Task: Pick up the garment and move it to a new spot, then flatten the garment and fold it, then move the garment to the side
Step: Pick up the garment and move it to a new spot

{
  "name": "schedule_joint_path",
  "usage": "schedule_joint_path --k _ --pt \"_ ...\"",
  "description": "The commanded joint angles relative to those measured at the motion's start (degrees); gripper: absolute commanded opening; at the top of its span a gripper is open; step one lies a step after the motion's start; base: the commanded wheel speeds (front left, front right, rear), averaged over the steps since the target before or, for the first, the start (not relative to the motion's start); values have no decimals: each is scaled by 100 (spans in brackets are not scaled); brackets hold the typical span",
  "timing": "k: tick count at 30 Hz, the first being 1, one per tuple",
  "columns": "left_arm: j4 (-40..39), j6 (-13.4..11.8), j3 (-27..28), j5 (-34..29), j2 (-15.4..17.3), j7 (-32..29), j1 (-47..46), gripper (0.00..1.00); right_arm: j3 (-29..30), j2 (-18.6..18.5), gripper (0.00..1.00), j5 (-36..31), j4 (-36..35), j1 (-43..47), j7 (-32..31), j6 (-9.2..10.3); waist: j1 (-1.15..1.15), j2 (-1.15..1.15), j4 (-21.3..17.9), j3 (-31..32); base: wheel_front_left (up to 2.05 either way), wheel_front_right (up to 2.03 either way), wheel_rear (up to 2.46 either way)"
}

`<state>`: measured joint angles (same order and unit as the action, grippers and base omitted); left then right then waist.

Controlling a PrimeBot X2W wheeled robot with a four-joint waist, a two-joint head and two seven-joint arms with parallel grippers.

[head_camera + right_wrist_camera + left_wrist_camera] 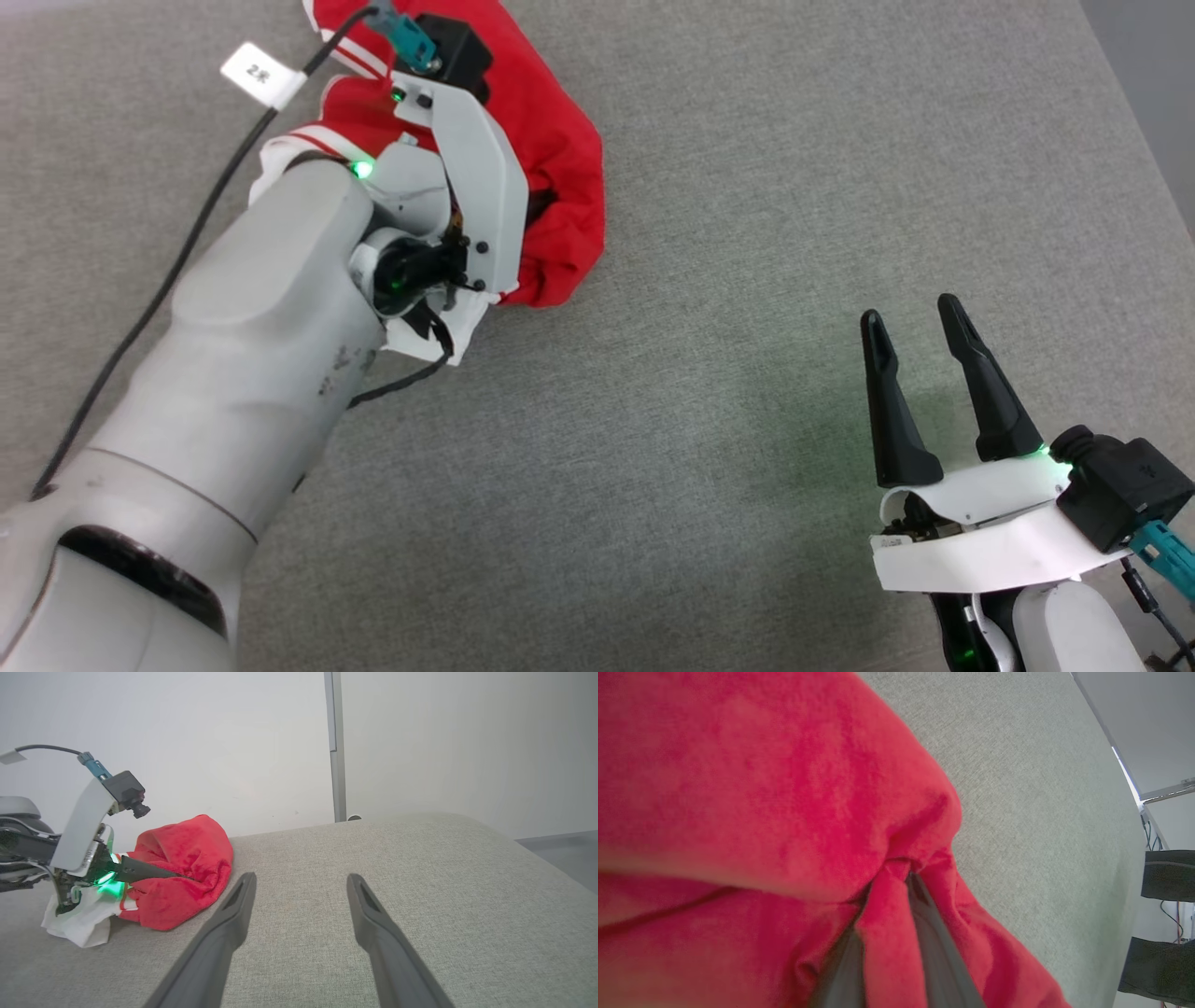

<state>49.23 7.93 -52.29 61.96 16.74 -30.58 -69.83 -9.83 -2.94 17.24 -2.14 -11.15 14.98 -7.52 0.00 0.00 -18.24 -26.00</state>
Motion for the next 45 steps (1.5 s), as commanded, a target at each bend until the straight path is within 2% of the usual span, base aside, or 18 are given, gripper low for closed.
schedule_joint_path --k 1,2,3,10,14,23,33,40,45 --pt "114 -81 -84 -17 138 2 193 71 3 9 100 -45 14 -51 28 6 0 0 75 70 0 0 0" --pt "60 -79 -53 70 124 39 190 91 1 9 100 -85 33 -52 28 6 0 0 115 115 0 0 0" --pt "8 -76 -26 111 107 88 167 100 9 8 100 -116 51 -43 28 6 0 0 161 167 0 0 0" --pt "-417 -51 168 549 66 386 140 100 39 8 100 -344 181 13 28 6 0 0 507 556 0 0 0" --pt "-671 -50 277 790 260 622 411 100 26 6 100 -503 297 108 28 6 0 0 679 825 0 0 0" --pt "-1330 -50 490 1376 597 1398 1900 100 239 6 100 -860 570 406 28 6 0 0 1139 1341 0 0 0" --pt "-1884 -53 742 1705 946 2371 3403 100 610 5 100 -1224 710 884 18 6 0 0 1522 1708 0 0 0" --pt "-2325 -162 1022 1927 1126 3201 4521 100 962 5 100 -1294 720 1301 -2 6 0 0 1733 1968 0 0 0" --pt "-2706 -377 1101 1926 1284 3679 5240 100 1120 6 100 -1328 636 1541 -78 6 0 0 1803 2117 0 0 0"
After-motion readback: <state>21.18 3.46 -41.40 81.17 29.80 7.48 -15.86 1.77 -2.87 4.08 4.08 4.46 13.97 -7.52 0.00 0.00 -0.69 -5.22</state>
